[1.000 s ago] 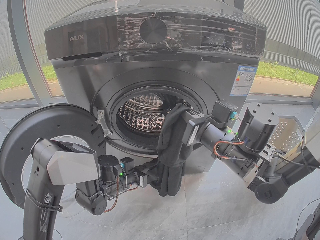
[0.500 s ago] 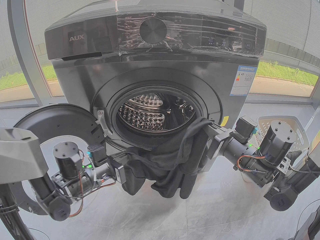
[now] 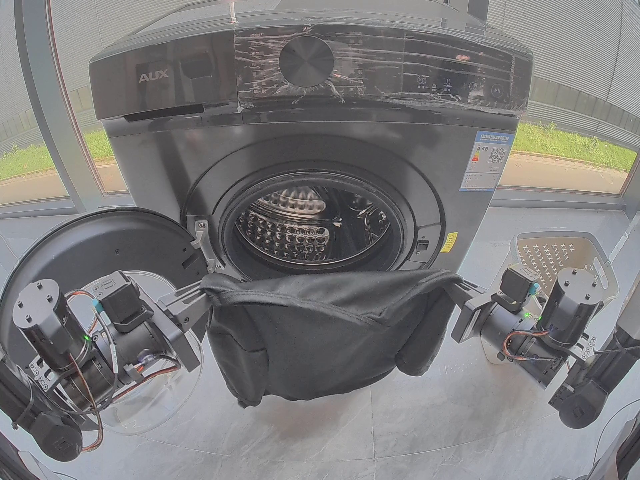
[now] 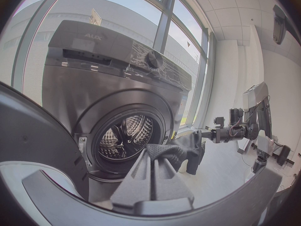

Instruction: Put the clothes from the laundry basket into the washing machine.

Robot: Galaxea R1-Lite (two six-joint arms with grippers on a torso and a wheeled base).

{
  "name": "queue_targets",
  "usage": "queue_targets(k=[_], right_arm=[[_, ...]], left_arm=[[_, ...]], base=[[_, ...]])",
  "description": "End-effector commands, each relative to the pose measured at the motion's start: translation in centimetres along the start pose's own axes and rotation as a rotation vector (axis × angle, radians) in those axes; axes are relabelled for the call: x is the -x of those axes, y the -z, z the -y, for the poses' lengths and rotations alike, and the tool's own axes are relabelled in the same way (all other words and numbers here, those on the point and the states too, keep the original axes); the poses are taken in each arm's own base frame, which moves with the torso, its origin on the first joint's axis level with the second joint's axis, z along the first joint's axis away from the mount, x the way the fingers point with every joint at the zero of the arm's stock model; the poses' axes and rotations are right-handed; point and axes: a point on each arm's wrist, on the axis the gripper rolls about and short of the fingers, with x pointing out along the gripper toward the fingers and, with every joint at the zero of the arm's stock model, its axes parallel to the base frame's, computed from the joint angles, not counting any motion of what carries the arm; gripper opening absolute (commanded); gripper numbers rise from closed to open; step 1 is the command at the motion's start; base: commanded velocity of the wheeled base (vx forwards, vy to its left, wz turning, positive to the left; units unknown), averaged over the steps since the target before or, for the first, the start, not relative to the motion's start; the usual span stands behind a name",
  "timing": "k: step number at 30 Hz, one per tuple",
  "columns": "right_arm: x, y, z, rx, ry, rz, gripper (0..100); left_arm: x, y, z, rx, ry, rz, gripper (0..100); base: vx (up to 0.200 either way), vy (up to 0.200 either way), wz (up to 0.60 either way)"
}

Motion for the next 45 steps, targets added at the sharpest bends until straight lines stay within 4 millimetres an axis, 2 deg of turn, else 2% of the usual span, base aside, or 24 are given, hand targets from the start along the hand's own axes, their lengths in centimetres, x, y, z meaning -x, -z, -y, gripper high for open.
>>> queue_targets(k=[1, 2, 8, 24, 45], right_arm=[[0.0, 0.8, 0.5, 0.003, 0.019, -0.035, 0], [-0.1, 1.4, 0.7, 0.004, 0.028, -0.061, 0], [-0.2, 0.9, 1.3, 0.001, 0.049, -0.037, 0], [0.5, -0.5, 1.1, 0.002, 0.043, 0.016, 0], [0.2, -2.2, 0.8, 0.001, 0.031, 0.093, 0]], left_arm=[[0.2, -0.7, -0.2, -0.008, -0.011, 0.033, 0], [0.1, -1.1, -0.8, -0.014, -0.032, 0.050, 0], [0.0, -1.0, -1.7, -0.019, -0.058, 0.047, 0], [0.0, -2.2, -2.2, -0.033, -0.071, 0.102, 0], [-0.1, -3.2, -2.6, -0.047, -0.088, 0.145, 0]], base=[[0.000, 0.000, 0.00], [0.000, 0.000, 0.00], [0.000, 0.000, 0.00], [0.000, 0.000, 0.00], [0.000, 0.000, 0.00]])
